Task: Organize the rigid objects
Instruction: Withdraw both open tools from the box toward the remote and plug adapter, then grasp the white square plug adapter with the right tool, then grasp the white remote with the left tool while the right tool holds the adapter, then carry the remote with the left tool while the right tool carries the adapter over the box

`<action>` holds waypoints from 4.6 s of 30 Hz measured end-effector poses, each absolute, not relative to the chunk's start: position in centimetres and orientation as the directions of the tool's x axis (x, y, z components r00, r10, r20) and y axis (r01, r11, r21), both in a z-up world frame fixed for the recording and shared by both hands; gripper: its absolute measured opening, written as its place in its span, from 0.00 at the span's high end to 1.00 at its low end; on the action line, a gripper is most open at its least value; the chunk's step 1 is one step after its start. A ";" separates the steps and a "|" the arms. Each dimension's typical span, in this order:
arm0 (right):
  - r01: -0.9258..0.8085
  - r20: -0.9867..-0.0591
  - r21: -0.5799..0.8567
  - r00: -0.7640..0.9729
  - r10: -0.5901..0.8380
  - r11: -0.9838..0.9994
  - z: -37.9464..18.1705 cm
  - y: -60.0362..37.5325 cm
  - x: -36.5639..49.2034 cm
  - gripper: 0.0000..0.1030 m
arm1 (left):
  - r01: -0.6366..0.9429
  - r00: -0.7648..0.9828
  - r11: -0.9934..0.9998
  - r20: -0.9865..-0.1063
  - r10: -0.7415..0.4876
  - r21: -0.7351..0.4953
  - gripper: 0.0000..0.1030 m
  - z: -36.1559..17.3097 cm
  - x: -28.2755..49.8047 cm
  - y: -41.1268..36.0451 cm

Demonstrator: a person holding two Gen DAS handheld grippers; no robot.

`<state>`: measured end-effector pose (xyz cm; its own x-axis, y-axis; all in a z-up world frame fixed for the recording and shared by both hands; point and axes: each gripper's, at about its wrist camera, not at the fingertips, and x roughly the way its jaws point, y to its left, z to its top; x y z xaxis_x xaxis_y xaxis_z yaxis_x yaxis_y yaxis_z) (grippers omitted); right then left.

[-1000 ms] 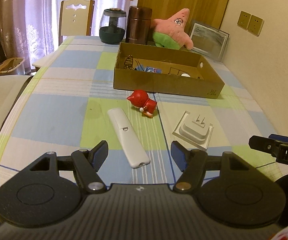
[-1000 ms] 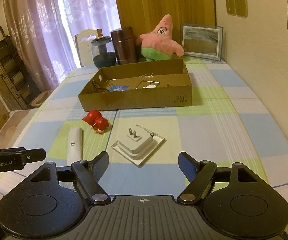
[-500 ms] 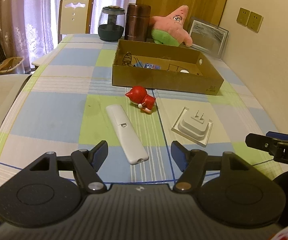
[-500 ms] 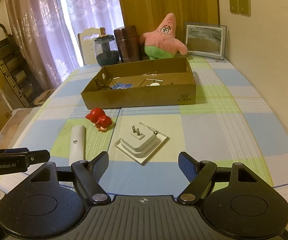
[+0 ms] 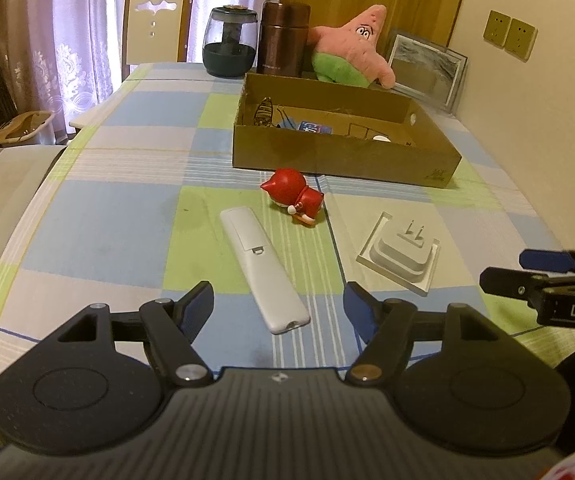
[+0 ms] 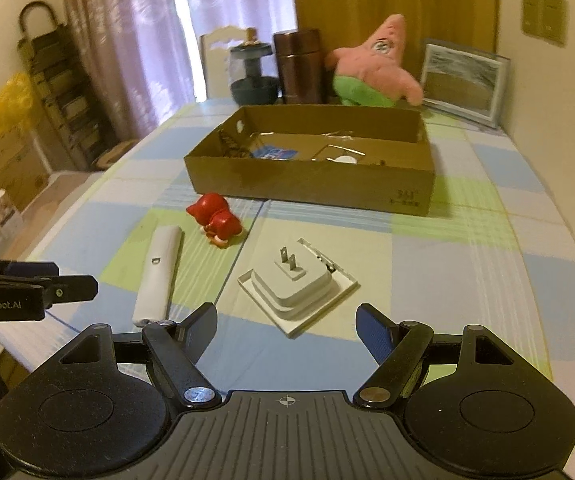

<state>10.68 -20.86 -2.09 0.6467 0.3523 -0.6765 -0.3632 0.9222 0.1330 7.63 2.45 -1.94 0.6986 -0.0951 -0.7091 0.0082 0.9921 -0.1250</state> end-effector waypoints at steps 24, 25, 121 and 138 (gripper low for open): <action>-0.684 -0.761 -0.010 0.479 0.439 0.729 -8.3 -18.2 20.4 0.29 | 0.008 0.658 0.992 -0.746 -0.099 -0.124 0.16 -6.9 14.2 2.9; -0.689 -0.763 -0.011 0.474 0.439 0.724 -8.3 -18.2 20.6 0.29 | 0.010 0.657 0.992 -0.747 -0.102 -0.126 0.16 -7.0 14.4 2.9; -0.399 -0.694 0.174 0.598 0.400 0.900 -7.4 -15.5 19.9 0.41 | 0.211 0.638 0.977 -0.762 -0.112 0.033 0.67 -10.3 18.5 2.6; -0.358 -0.662 0.184 0.644 0.385 0.915 -5.6 -16.4 19.7 0.41 | 0.190 0.695 0.982 -0.708 -0.128 0.010 0.68 -6.8 18.1 2.2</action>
<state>19.65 -16.38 -5.55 0.6438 0.3845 -0.6616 -0.3581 0.9154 0.1836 18.08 2.19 -6.83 0.6946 -0.1276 -0.7080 0.1902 0.9817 0.0097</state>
